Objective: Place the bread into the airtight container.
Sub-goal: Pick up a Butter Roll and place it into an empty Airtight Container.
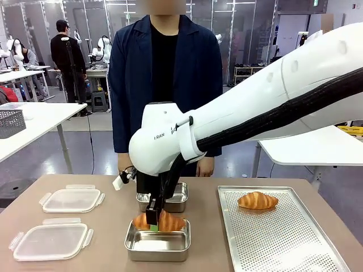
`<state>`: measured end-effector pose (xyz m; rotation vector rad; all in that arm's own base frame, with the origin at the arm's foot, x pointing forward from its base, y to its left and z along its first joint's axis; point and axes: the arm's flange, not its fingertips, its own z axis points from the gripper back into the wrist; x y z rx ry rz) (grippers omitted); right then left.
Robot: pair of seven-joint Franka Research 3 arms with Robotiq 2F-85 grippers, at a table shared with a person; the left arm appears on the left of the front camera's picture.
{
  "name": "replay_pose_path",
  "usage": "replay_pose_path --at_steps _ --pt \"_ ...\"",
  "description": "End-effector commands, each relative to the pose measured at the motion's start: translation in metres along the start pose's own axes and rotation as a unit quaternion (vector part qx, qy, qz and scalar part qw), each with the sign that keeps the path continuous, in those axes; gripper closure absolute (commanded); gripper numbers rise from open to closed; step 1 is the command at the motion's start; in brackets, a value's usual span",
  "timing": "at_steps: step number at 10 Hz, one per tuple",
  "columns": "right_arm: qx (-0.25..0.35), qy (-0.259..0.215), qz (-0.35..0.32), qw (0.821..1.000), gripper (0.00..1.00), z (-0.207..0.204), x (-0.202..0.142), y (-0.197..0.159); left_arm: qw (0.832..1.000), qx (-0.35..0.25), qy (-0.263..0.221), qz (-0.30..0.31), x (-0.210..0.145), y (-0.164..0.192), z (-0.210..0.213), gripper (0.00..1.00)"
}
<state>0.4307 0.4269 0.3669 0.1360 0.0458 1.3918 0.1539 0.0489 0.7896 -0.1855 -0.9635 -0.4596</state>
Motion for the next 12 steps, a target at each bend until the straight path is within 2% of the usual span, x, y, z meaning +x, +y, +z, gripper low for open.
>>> replay_pose_path --at_steps 1,2,3,4,5,10,11,12 --pt "-0.004 0.014 -0.013 1.0 0.55 -0.007 0.006 -0.001 1.0 -0.002 0.0 -0.002 0.001 -0.001 0.0 0.0" --pt "-0.01 0.013 -0.007 1.0 0.55 -0.012 0.005 -0.001 1.0 -0.002 0.0 -0.002 0.001 -0.001 0.0 0.0" --pt "-0.005 0.014 -0.001 1.0 0.47 -0.02 0.005 -0.002 1.0 -0.002 0.0 -0.002 0.001 -0.001 0.0 0.0" --pt "0.0 0.015 -0.004 1.0 0.28 -0.023 0.004 -0.003 1.0 -0.002 0.0 -0.002 0.001 -0.001 0.0 0.0" --pt "0.0 0.012 -0.015 1.0 0.0 -0.021 0.003 -0.004 1.0 -0.002 0.0 -0.002 0.001 -0.001 0.0 0.0" --pt "0.008 -0.01 -0.016 1.0 0.0 -0.007 -0.001 0.001 1.0 -0.002 0.0 -0.002 0.001 -0.001 0.0 0.0" --pt "0.002 0.009 0.0 1.0 0.0 -0.015 0.001 -0.005 1.0 -0.002 0.0 -0.002 0.001 -0.001 0.0 0.0" --pt "0.002 0.009 0.0 1.0 0.0 -0.015 0.001 -0.005 1.0 -0.002 0.0 -0.002 0.001 -0.001 0.0 0.0"
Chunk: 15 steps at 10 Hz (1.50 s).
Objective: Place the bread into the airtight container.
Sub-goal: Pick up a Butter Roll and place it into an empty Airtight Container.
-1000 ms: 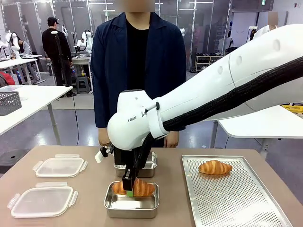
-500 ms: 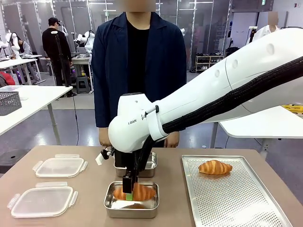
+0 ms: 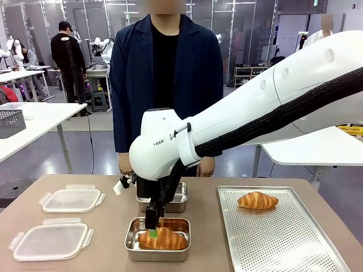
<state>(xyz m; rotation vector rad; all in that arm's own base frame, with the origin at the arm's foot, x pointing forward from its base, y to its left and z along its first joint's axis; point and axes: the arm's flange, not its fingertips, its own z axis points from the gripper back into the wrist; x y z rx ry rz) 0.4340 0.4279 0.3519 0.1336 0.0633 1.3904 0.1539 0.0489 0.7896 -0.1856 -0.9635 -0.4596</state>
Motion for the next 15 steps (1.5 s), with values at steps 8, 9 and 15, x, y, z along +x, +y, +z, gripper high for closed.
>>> replay_pose_path --at_steps 8,9,15 --pt "-0.002 0.002 0.001 1.0 0.0 -0.001 0.0 0.0 1.0 -0.002 0.0 -0.002 0.001 -0.001 0.0 0.0" --pt "-0.002 0.002 0.001 1.0 0.0 -0.001 0.0 0.0 1.0 -0.002 0.0 -0.002 0.001 -0.001 0.0 0.0" --pt "0.012 -0.019 -0.036 0.999 0.0 0.071 -0.048 0.014 1.0 -0.002 0.0 -0.002 0.001 -0.001 0.0 0.0"
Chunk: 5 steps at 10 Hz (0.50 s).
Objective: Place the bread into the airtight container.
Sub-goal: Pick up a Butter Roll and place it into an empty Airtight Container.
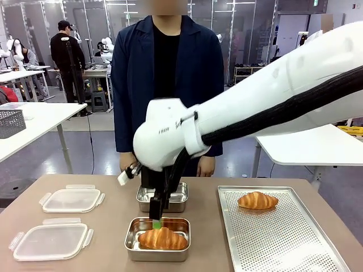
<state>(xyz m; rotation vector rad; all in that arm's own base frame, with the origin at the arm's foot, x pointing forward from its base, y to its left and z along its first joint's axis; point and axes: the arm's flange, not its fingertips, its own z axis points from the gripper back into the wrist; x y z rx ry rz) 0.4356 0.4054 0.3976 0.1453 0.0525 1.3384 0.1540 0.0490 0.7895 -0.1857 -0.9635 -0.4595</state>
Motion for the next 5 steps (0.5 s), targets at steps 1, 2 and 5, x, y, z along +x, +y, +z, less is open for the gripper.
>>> replay_pose_path --at_steps 1,2,5 --pt "0.024 -0.027 -0.022 0.999 0.0 0.055 -0.052 0.018 1.0 -0.002 0.0 -0.002 0.001 -0.001 0.0 0.0" --pt "0.048 -0.061 -0.023 0.997 0.0 0.09 -0.08 0.025 1.0 -0.002 0.0 -0.002 0.001 -0.001 0.0 0.0" --pt "-0.02 -0.085 -0.125 0.988 0.0 0.19 -0.19 0.062 1.0 -0.002 0.0 -0.002 0.001 -0.001 0.0 0.0"
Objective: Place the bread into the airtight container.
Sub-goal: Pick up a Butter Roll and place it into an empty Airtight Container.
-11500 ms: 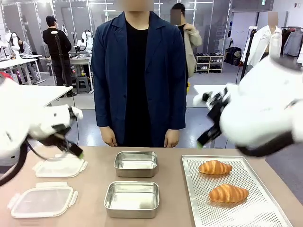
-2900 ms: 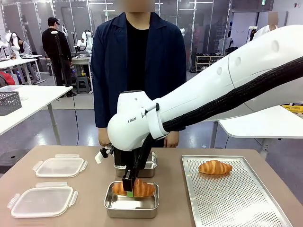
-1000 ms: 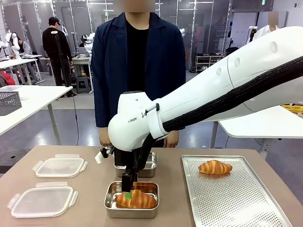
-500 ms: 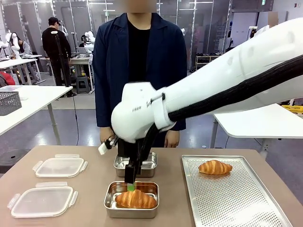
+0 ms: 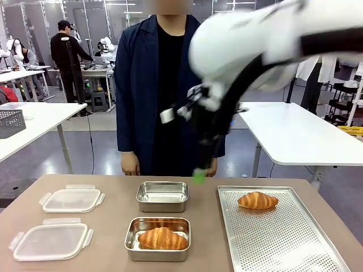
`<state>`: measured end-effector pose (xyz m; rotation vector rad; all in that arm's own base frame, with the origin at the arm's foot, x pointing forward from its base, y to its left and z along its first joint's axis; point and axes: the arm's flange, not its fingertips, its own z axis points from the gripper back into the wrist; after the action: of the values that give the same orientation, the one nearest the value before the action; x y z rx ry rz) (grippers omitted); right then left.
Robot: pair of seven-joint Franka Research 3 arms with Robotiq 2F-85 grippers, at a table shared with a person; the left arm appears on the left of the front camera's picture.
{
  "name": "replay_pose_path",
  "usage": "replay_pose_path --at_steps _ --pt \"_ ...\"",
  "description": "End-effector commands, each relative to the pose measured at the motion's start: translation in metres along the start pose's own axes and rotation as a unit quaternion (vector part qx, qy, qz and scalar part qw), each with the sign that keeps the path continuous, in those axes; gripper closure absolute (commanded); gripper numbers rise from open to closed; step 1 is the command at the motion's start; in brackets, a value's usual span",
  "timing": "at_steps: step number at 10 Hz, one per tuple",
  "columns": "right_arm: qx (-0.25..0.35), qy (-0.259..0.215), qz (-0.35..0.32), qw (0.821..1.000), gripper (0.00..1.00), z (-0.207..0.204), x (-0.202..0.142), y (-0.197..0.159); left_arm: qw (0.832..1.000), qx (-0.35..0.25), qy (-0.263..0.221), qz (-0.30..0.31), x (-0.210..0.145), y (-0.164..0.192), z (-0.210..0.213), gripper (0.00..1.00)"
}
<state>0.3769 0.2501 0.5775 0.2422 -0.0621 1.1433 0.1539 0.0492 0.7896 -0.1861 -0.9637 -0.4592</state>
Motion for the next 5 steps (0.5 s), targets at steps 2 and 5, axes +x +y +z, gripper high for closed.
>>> replay_pose_path --at_steps 2,5 --pt "-0.073 -0.035 -0.1 0.992 0.0 0.057 -0.084 0.021 1.0 -0.002 0.0 -0.002 0.001 -0.001 0.0 0.0" --pt "-0.121 -0.15 -0.199 0.961 0.0 0.125 -0.18 0.028 1.0 -0.002 0.0 -0.002 0.001 -0.001 0.0 0.0"
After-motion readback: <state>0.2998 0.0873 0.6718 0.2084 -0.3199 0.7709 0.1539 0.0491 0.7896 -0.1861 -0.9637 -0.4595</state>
